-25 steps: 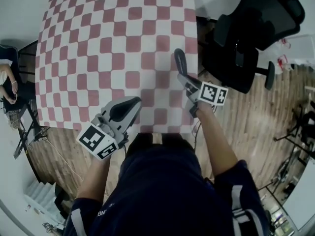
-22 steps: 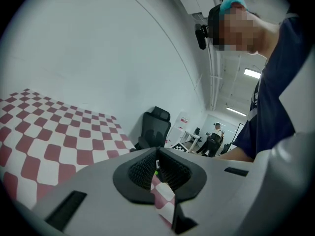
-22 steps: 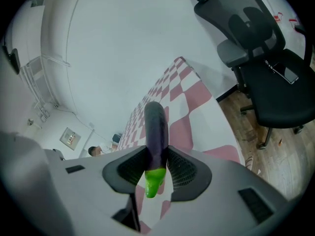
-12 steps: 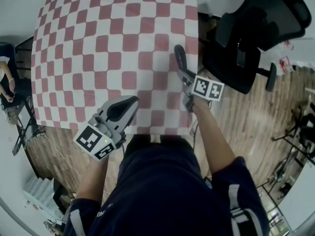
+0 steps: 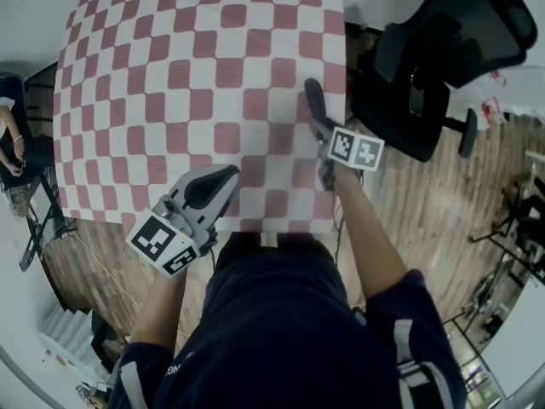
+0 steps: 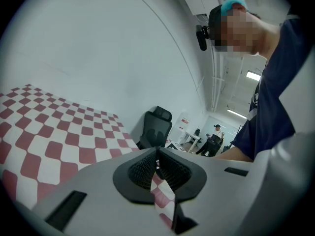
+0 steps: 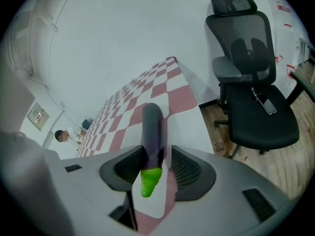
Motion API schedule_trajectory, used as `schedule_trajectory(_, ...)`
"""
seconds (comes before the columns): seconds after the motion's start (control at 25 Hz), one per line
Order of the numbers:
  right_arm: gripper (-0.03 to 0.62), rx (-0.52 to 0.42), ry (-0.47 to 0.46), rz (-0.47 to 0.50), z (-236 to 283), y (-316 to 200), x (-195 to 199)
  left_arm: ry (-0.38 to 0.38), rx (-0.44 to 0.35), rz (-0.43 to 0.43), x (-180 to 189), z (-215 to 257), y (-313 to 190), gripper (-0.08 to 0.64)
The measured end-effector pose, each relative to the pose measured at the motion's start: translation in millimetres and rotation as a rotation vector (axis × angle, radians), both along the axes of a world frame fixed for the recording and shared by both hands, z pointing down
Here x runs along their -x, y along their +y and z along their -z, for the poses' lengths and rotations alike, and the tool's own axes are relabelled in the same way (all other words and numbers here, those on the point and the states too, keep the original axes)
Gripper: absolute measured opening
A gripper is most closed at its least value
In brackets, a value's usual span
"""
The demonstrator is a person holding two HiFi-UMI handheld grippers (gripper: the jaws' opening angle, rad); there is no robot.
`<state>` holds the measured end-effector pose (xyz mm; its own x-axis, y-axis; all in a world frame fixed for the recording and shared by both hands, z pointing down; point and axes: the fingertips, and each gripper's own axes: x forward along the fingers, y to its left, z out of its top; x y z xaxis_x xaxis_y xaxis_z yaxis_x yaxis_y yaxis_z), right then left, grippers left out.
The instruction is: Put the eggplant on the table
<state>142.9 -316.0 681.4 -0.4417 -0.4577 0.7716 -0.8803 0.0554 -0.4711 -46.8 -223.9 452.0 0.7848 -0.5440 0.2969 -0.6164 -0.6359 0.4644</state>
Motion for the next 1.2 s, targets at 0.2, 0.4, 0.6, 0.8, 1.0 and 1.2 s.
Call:
schedule_trajectory(0.2, 0.218, -0.004, 0.009, -0.016, 4, 6, 3, 0.006, -0.006, -0.007, 7, 3, 6, 0.04)
schedule_trajectory(0.4, 0.232, -0.027, 0.009, -0.023, 13, 14, 1, 0.011, -0.023, -0.016, 11, 9, 11, 0.04)
schedule_trajectory(0.6, 0.232, -0.07, -0.007, -0.042, 33, 24, -3, 0.019, -0.049, -0.03, 13, 17, 17, 0.04)
schedule_trajectory(0.8, 0.23, -0.131, -0.039, -0.031, 74, 42, -6, 0.023, -0.083, -0.038, 16, 31, 25, 0.04)
schedule_trajectory(1.0, 0.196, -0.211, -0.108, 0.01, 124, 62, 6, 0.03, -0.116, -0.048, 17, 44, 34, 0.04)
schedule_trajectory(1.2, 0.097, -0.3, -0.193, 0.106, 172, 81, 34, 0.036, -0.145, -0.057, 18, 55, 43, 0.04)
